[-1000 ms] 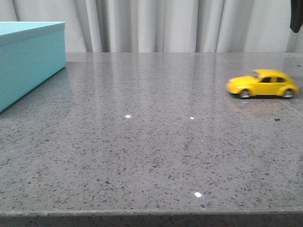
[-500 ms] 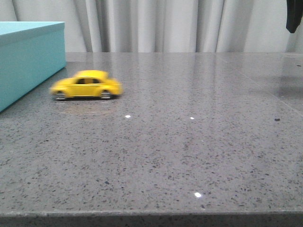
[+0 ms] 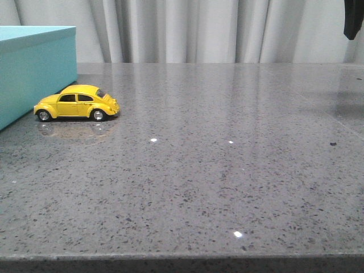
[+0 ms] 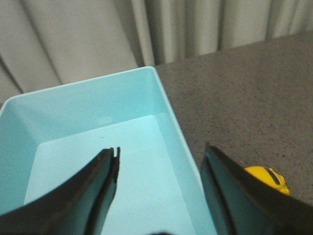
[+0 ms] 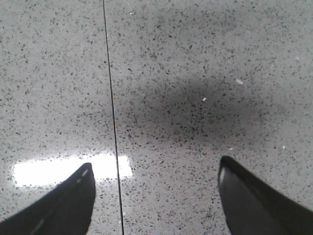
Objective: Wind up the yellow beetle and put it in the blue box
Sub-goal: 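Lower the left gripper onto the beetle and grasp it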
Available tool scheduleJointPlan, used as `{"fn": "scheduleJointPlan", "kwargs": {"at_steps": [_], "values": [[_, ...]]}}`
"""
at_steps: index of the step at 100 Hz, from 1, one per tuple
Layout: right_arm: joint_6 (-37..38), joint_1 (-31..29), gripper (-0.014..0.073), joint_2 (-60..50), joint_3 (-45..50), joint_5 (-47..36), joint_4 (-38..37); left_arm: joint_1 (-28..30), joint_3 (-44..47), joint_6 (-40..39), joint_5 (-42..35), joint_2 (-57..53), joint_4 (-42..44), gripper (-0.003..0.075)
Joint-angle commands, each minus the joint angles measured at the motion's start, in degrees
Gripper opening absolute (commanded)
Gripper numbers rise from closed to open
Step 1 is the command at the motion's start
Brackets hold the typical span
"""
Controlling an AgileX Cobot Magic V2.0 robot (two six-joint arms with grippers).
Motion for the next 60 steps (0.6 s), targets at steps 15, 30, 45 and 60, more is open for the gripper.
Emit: {"fn": "scheduleJointPlan", "kwargs": {"at_steps": [15, 30, 45, 60], "values": [[-0.8, 0.0, 0.0528, -2.7, -1.4, -1.3, -0.8, -5.8, -12.2, 9.7, 2.6, 9.9, 0.1, 0.0522], [-0.8, 0.0, 0.0528, -2.7, -1.4, -1.3, -0.8, -7.6, -20.5, 18.7, 10.8, 17.6, -0.2, 0.0514], [-1.1, 0.0, 0.0528, -2.7, -1.4, -1.4, -0.8, -9.2, -29.4, 33.1, 23.8, 25.0, -4.5, 0.0514], [-1.7, 0.0, 0.0528, -2.7, -1.4, -1.4, -0.8, -9.5, -37.6, 39.8, 36.0, 32.3, -8.6, 0.0514]]}}
